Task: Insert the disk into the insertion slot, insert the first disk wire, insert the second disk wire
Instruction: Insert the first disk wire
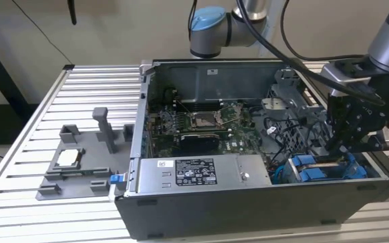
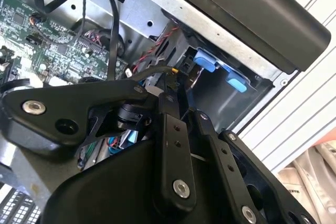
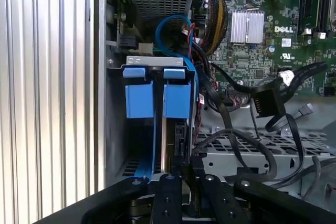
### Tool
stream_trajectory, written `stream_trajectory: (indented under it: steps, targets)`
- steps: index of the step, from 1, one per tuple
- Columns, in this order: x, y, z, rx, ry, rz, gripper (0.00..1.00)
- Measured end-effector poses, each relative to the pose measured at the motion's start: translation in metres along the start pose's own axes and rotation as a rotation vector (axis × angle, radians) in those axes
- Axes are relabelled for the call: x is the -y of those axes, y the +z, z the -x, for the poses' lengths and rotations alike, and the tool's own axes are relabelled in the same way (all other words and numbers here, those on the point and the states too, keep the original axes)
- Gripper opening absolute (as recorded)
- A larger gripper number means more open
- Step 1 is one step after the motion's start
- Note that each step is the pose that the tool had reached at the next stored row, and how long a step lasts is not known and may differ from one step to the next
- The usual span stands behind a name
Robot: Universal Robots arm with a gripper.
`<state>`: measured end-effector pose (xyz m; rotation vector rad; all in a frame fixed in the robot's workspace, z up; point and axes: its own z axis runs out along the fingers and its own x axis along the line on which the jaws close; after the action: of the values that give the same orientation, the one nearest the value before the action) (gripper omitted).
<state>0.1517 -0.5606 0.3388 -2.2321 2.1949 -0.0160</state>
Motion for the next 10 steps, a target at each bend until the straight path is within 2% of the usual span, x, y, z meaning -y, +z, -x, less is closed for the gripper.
stream_trajectory:
  steps: [7, 8, 9, 10]
  targets:
    - [-0.0001, 0.0043, 0.0000, -0.0002, 0.000, 0.0001, 0.19]
    - [-0.0001, 0.0045, 0.0000, 0.0001, 0.000, 0.0001, 0.20]
    - [-0.0001, 0.0039, -0.0001, 0.0001, 0.000, 0.0002, 0.26]
    - [-0.0001, 0.0022, 0.0000, 0.0004, 0.000, 0.0005, 0.26]
